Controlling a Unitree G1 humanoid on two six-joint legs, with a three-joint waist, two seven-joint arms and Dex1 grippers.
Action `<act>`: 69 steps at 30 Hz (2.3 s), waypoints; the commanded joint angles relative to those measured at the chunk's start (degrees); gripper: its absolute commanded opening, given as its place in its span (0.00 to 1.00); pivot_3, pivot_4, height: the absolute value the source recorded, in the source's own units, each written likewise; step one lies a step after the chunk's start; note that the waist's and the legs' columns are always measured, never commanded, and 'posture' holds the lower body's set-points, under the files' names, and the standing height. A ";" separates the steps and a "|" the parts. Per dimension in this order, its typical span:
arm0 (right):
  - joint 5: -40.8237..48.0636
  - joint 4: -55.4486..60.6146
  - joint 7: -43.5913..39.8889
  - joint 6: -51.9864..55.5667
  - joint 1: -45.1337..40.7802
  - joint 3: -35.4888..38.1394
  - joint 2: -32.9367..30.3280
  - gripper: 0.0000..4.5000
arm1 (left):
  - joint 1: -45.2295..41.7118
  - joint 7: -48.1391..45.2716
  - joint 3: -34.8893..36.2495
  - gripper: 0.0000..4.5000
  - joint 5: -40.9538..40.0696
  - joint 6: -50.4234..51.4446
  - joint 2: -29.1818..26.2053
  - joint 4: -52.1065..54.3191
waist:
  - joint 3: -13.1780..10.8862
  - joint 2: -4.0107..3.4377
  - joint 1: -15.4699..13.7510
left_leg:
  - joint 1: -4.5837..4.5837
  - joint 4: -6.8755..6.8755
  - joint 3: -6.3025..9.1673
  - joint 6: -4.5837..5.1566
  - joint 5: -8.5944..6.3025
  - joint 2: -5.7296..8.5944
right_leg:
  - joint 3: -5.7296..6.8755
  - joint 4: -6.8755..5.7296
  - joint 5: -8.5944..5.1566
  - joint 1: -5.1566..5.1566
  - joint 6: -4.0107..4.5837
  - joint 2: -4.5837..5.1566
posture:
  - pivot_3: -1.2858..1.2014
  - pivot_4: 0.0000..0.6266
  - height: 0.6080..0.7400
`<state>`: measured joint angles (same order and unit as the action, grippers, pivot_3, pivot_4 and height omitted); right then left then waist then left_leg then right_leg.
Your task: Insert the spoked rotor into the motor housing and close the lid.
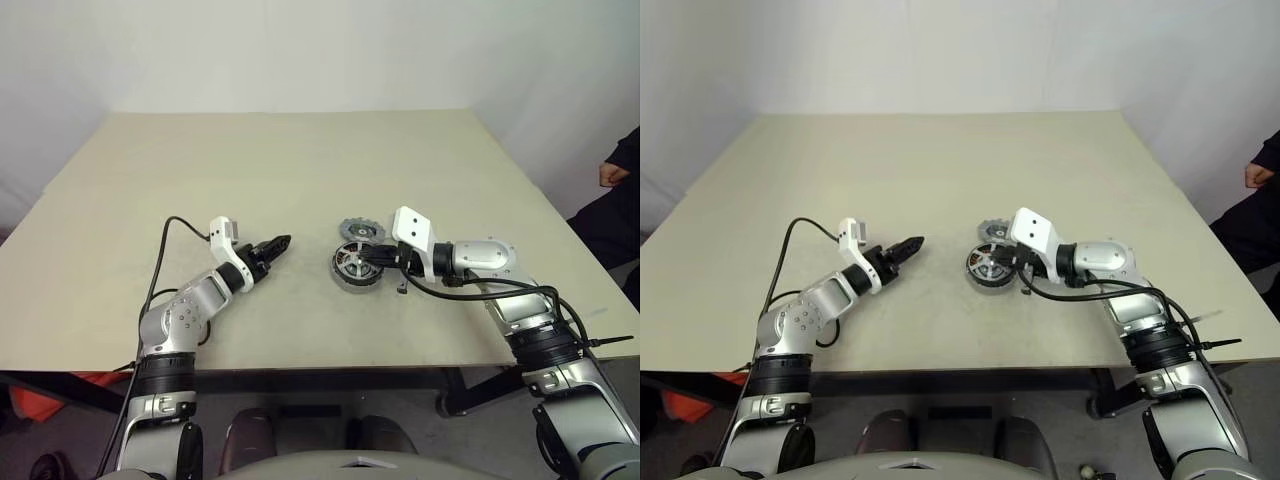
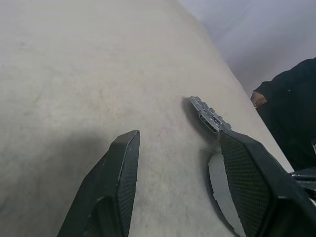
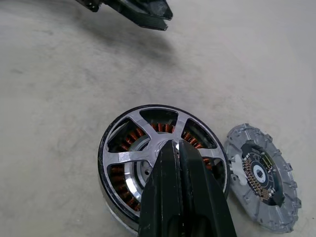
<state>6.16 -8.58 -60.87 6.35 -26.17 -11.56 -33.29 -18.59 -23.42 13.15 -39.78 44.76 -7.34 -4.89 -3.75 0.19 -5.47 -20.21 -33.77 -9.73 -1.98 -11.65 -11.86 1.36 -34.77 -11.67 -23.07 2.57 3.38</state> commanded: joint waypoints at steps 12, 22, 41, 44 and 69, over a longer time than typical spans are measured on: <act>-2.29 -7.44 1.33 -4.46 -6.69 0.36 3.52 0.01 | -0.01 0.06 -0.90 0.60 0.91 -1.10 0.33 1.54 | 0.00 0.00 0.07 | -0.01 -0.03 0.00 0.00 0.00 0.00 | 0.00 -0.03 0.02 0.00 0.03 0.00 | 0.52 0.00 1.00; -0.90 -3.74 1.39 -2.68 -5.97 1.51 3.22 0.01 | -0.03 0.02 -0.81 0.60 0.92 -1.34 -0.04 1.07 | 0.00 0.00 0.04 | 0.00 -0.03 0.00 0.01 0.00 -0.01 | 0.00 -0.05 0.02 0.00 0.03 0.00 | 0.52 0.00 1.00; -3.62 -9.72 6.25 -2.44 -6.33 0.60 6.32 0.01 | 0.83 0.63 -0.72 0.60 0.90 -1.98 0.20 1.24 | 0.10 0.01 0.09 | 0.23 -0.23 0.01 -0.09 0.05 -0.03 | 0.00 -0.06 -0.17 0.35 -0.31 0.01 | 0.52 0.00 1.00; -3.37 -9.31 6.39 -2.40 -7.36 0.80 6.38 0.01 | 0.87 0.69 -0.82 0.60 0.87 -2.05 0.26 1.33 | 0.10 0.01 0.11 | 0.19 -0.22 0.01 -0.05 0.03 -0.04 | 0.00 -0.09 0.02 0.29 0.00 0.00 | 0.52 0.00 1.00; -0.70 -9.56 4.07 -4.35 -7.89 2.41 6.65 0.01 | 1.11 1.25 -0.44 0.60 1.32 -2.71 -0.07 0.54 | 0.13 0.01 0.11 | 0.07 -0.16 -0.01 -0.06 0.04 -0.05 | 0.02 -0.08 0.01 0.16 0.01 0.00 | 0.52 0.00 1.00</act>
<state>3.47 -22.01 -55.65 1.95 -32.76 -10.73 -25.91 -17.09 -22.16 12.71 -38.56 42.92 -7.48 -5.20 -3.62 0.20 -5.36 -20.21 -33.90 -9.74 -2.04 -11.61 -11.91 1.39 -34.82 -11.66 -22.98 2.59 3.37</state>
